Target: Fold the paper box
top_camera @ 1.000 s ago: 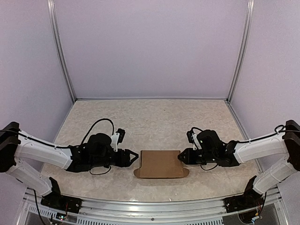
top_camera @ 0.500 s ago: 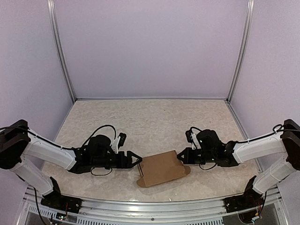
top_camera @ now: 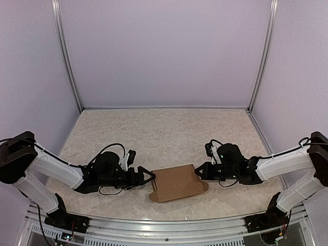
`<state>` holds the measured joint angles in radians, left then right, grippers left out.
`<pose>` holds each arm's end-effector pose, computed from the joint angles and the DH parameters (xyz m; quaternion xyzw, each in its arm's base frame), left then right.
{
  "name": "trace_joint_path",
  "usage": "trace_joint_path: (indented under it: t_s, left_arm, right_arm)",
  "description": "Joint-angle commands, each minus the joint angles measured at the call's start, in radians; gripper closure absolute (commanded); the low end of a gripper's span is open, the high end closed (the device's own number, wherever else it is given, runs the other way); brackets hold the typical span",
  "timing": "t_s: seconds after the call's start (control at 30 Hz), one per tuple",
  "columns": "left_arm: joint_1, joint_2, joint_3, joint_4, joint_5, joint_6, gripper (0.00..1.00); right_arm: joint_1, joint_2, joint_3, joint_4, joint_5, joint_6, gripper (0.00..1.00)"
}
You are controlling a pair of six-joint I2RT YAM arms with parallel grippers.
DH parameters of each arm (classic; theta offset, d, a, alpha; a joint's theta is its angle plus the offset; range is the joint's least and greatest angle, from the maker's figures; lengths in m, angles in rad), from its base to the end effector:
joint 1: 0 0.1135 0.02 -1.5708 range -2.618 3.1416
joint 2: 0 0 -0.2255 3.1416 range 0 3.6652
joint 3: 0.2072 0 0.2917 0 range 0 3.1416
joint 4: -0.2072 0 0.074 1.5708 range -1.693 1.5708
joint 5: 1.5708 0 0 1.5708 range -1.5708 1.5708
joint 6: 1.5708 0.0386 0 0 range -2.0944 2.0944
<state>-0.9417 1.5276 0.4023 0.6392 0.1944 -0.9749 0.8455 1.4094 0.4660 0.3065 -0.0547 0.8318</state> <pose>0.1625 -0.2359 0.0548 0.0359 0.8532 -0.4681 0.2273 0.1911 0.2187 0.0733 -0.0184 0.8925 0.3510 0.2826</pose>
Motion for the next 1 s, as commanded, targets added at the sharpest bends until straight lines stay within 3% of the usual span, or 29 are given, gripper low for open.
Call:
trace_joint_path:
  t_s: [0.0,0.6,0.97]
  left_arm:
    - [-0.011,0.079,-0.011,0.171,0.036,-0.097,0.10]
    - [0.001,0.276,0.053,0.447,0.155,-0.245,0.12]
    - [0.007,0.330,0.057,0.561,0.187,-0.322,0.23]
  right_arm:
    - [-0.006,-0.004,-0.046,-0.053,0.019,0.014,1.00]
    - [-0.006,-0.033,-0.091,-0.014,0.017,0.024,1.00]
    - [-0.006,-0.039,-0.108,0.010,0.025,0.032,1.00]
